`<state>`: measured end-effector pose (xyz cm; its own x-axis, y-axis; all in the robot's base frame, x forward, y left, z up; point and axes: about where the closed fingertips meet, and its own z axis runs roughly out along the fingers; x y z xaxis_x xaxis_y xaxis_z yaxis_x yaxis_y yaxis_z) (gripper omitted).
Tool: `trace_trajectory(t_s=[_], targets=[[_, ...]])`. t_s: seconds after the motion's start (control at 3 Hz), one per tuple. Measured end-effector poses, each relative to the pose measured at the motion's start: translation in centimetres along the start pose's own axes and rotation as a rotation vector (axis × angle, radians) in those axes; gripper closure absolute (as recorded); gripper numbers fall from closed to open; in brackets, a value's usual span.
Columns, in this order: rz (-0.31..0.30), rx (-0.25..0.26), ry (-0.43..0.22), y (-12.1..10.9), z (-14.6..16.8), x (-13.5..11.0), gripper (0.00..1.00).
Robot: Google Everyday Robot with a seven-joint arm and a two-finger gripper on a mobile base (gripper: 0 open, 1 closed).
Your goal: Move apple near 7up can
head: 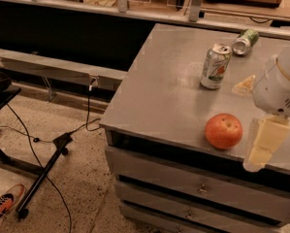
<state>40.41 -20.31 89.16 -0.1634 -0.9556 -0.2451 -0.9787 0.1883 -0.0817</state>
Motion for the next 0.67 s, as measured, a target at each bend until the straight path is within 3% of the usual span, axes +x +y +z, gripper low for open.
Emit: trace_trajectory(t_s=[0.33,0.67], targets=[[0.029,-0.055,-0.015,1.76,4.06,0.51,0.0],[0.029,-0.055,-0.015,1.76,4.06,0.51,0.0]])
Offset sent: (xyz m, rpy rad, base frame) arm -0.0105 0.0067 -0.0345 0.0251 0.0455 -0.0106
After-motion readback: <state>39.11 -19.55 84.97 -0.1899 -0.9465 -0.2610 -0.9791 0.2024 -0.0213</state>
